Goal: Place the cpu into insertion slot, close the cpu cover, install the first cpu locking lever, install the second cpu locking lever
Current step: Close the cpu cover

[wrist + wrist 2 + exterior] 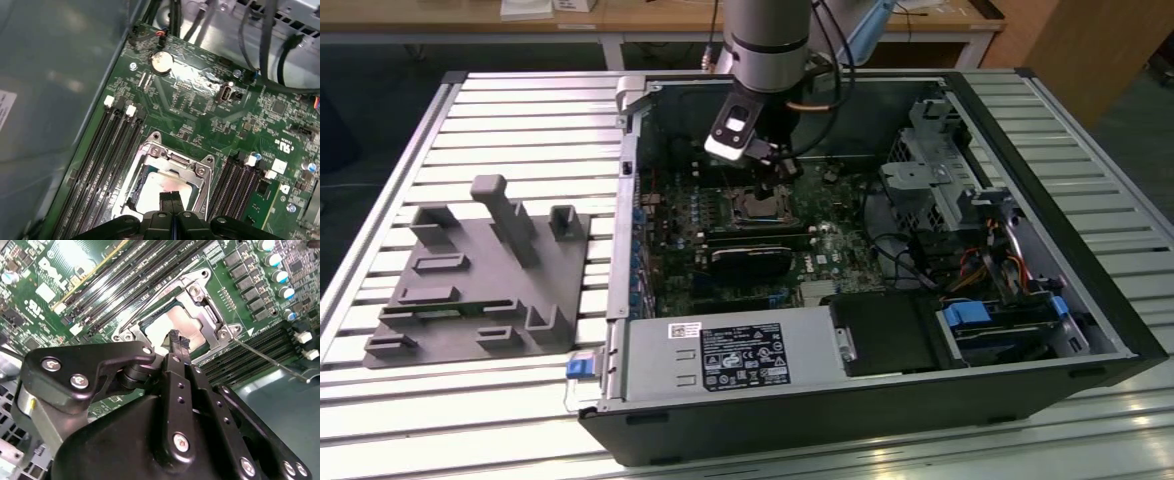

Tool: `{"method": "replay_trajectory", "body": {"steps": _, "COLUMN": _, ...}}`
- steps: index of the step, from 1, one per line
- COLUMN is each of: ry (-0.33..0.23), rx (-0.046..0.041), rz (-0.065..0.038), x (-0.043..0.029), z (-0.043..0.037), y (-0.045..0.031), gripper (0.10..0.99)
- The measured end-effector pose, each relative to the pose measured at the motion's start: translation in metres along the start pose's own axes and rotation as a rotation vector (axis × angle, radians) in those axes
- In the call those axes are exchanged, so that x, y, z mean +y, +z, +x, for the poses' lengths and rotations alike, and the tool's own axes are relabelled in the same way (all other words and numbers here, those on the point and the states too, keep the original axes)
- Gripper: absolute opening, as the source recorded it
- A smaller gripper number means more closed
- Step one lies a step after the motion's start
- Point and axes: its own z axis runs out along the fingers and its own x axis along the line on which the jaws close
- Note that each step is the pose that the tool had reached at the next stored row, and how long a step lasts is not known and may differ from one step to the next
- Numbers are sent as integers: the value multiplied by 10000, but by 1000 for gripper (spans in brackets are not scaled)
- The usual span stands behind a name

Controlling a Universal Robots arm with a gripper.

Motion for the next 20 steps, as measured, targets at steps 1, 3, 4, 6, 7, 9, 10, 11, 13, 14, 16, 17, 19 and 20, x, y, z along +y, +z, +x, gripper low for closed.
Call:
{"method": "replay_trajectory", "body": {"steps": 1, "ry": -107, "rx": 2, "rz": -5, "x": -1, "z": 0, "y": 0, "gripper": 106}}
{"method": "replay_trajectory", "body": {"steps": 3, "ry": -325, "rx": 3, "rz": -13, "x": -2, "z": 0, "y": 0, "gripper": 106}}
{"method": "replay_trajectory", "body": {"steps": 4, "ry": -430, "rx": 3, "rz": -16, "x": -3, "z": 1, "y": 0, "gripper": 106}}
{"method": "replay_trajectory", "body": {"steps": 6, "ry": -643, "rx": 1, "rz": -21, "x": -5, "z": 1, "y": 0, "gripper": 106}}
{"method": "replay_trajectory", "body": {"steps": 7, "ry": -747, "rx": 0, "rz": -25, "x": -6, "z": 1, "y": 0, "gripper": 106}}
{"method": "replay_trajectory", "body": {"steps": 9, "ry": -967, "rx": 0, "rz": -30, "x": -6, "z": 2, "y": 1, "gripper": 106}}
{"method": "replay_trajectory", "body": {"steps": 10, "ry": -1081, "rx": 1, "rz": -33, "x": -7, "z": 2, "y": 1, "gripper": 106}}
{"method": "replay_trajectory", "body": {"steps": 11, "ry": -1201, "rx": 2, "rz": -37, "x": -7, "z": 2, "y": 1, "gripper": 106}}
{"method": "replay_trajectory", "body": {"steps": 13, "ry": -1429, "rx": 4, "rz": -42, "x": -8, "z": 2, "y": 1, "gripper": 106}}
{"method": "replay_trajectory", "body": {"steps": 14, "ry": -1542, "rx": 5, "rz": -45, "x": -8, "z": 2, "y": 1, "gripper": 106}}
{"method": "replay_trajectory", "body": {"steps": 16, "ry": -1768, "rx": 7, "rz": -50, "x": -9, "z": 3, "y": 2, "gripper": 106}}
{"method": "replay_trajectory", "body": {"steps": 17, "ry": -1895, "rx": 8, "rz": -54, "x": -9, "z": 3, "y": 2, "gripper": 106}}
{"method": "replay_trajectory", "body": {"steps": 19, "ry": -2167, "rx": 14, "rz": -61, "x": -9, "z": 3, "y": 3, "gripper": 106}}
{"method": "replay_trajectory", "body": {"steps": 20, "ry": -2322, "rx": 19, "rz": -67, "x": -10, "z": 3, "y": 3, "gripper": 106}}
